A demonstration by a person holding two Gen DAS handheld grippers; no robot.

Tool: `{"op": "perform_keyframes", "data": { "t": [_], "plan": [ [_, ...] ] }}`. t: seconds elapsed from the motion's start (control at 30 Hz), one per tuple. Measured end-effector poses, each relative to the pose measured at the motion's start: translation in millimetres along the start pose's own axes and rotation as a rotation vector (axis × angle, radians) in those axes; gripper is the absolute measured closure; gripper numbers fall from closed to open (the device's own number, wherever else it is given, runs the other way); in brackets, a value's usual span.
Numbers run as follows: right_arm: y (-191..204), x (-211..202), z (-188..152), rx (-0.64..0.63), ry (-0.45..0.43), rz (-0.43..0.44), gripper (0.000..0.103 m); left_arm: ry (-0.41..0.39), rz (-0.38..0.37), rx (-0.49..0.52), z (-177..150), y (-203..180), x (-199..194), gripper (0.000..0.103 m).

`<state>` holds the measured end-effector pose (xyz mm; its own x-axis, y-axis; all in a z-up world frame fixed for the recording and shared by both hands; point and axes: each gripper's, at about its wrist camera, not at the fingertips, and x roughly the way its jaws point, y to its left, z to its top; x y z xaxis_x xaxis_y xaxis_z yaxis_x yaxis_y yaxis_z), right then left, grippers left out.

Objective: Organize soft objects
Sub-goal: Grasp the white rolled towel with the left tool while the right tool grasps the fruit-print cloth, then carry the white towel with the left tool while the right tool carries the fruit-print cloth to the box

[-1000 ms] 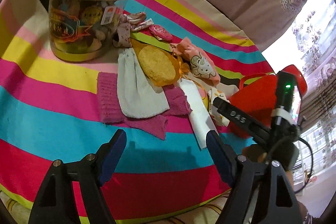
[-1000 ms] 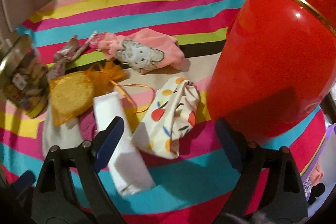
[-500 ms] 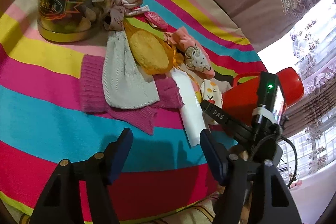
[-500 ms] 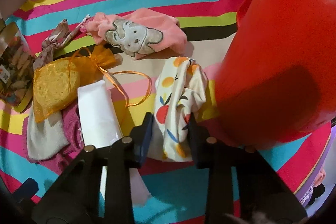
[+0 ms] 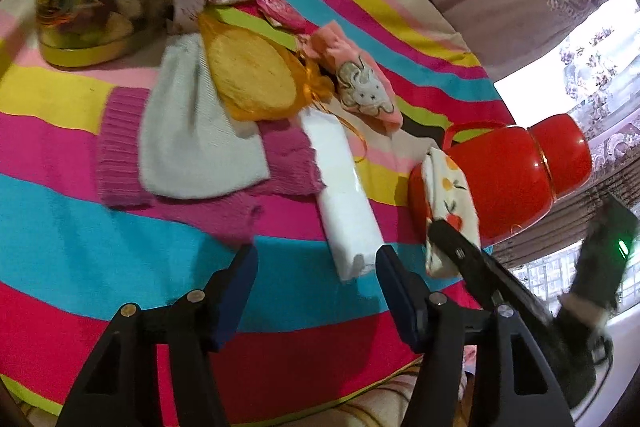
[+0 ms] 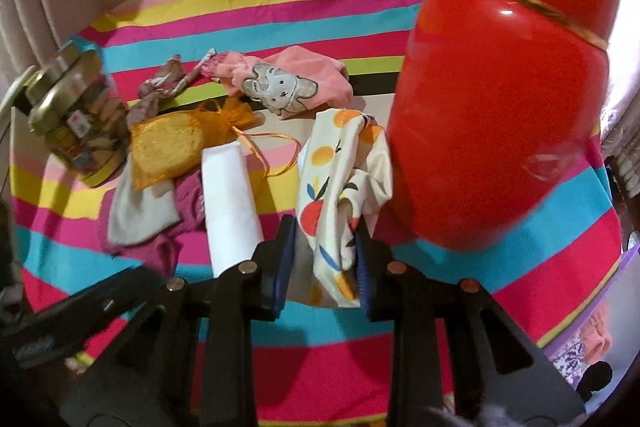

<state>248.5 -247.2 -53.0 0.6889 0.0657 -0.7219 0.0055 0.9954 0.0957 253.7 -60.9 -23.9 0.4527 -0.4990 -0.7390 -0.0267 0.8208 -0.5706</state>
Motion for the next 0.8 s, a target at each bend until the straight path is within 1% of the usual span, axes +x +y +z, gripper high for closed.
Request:
{"op": "perform_keyframes", "data": {
  "t": [0.13, 0.23, 0.43, 0.53, 0.57, 0.6, 0.63, 0.67, 0.8],
  "plan": [
    [-7.7, -19.0, -8.6, -0.008, -0.020, 0.026, 0.072, 0.031, 0.035, 0.000, 3.5, -11.4, 17.3, 0.041],
    [-15.8, -31.7, -16.4, -0.008, -0.025, 0.043, 0.072, 0.040, 0.071, 0.024, 8.7, -22.9, 29.7, 0.041],
    [-37.8, -53.1, -32.8, 0.004, -0.035, 0.058, 0.072, 0.070, 0.194, 0.081, 13.1, -44.6, 55.9, 0.041],
    [-49.9, -67.0, -40.2, 0.014, -0.048, 0.042, 0.072, 0.070, 0.271, 0.139, 12.0, -55.0, 65.0, 0.041],
    [-53.1, -71.0, -42.1, 0.018, -0.052, 0.036, 0.072, 0.069, 0.285, 0.154, 11.3, -57.4, 66.4, 0.041],
    [-56.5, -76.1, -45.0, 0.020, -0.058, 0.025, 0.072, 0.067, 0.306, 0.172, 10.6, -59.9, 67.9, 0.043],
    [-60.2, -81.5, -48.4, 0.021, -0.066, 0.012, 0.072, 0.064, 0.318, 0.184, 9.9, -61.2, 68.6, 0.056],
    [-64.5, -86.4, -51.7, 0.026, -0.071, 0.003, 0.072, 0.059, 0.341, 0.207, 8.3, -63.1, 69.4, 0.057],
    [-84.2, -101.0, -61.9, 0.062, -0.067, -0.010, 0.072, 0.051, 0.349, 0.230, 4.4, -65.6, 68.1, 0.061]
  ]
}}
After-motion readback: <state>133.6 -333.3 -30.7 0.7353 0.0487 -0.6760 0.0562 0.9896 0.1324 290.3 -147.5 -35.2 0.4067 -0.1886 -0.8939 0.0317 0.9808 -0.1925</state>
